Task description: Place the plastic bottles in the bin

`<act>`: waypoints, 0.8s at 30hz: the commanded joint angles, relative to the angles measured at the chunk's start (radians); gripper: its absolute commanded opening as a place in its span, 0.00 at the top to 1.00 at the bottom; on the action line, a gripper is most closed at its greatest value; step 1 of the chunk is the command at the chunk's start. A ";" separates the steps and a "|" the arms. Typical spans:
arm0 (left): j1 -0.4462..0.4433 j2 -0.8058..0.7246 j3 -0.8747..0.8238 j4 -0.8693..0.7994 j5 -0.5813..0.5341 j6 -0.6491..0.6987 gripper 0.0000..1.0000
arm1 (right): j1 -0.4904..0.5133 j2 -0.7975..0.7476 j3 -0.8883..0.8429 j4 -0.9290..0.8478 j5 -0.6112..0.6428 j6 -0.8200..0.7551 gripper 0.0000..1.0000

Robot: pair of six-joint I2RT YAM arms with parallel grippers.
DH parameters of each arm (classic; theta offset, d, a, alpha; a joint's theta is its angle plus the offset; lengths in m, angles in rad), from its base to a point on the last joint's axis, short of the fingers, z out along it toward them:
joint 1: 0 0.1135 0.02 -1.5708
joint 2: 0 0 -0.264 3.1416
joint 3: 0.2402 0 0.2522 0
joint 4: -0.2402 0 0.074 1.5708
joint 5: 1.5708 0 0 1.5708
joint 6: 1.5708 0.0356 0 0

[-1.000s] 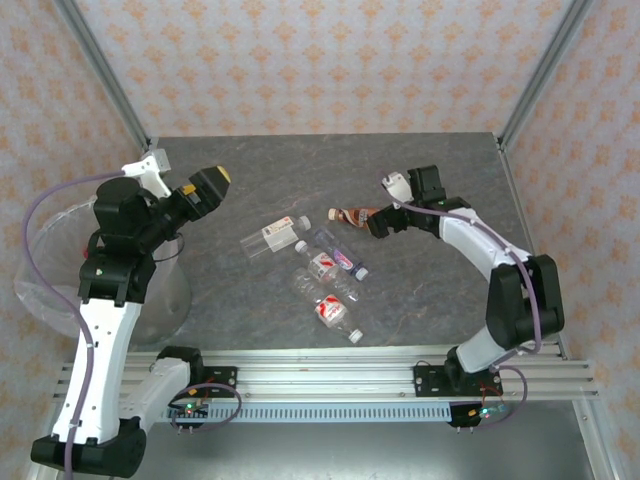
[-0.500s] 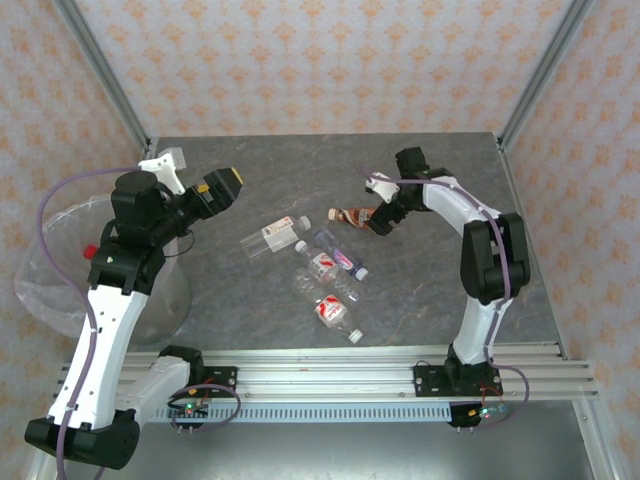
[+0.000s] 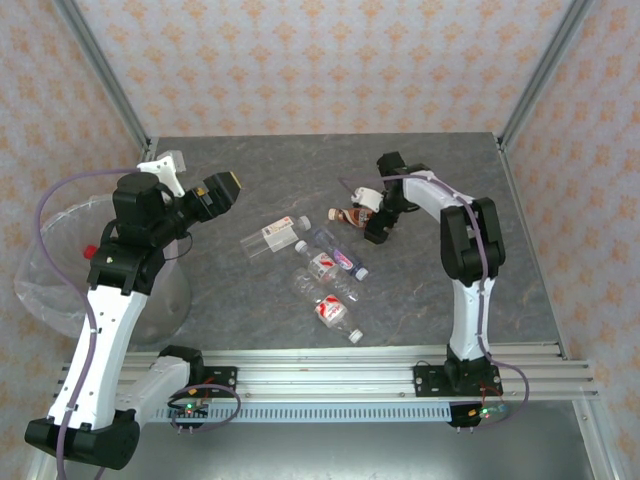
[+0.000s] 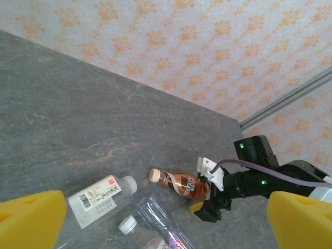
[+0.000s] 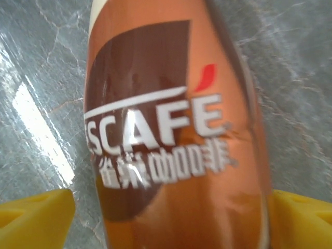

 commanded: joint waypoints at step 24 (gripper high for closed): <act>-0.006 -0.001 0.004 -0.033 -0.051 0.068 0.00 | 0.019 -0.170 -0.235 0.167 0.072 0.162 0.44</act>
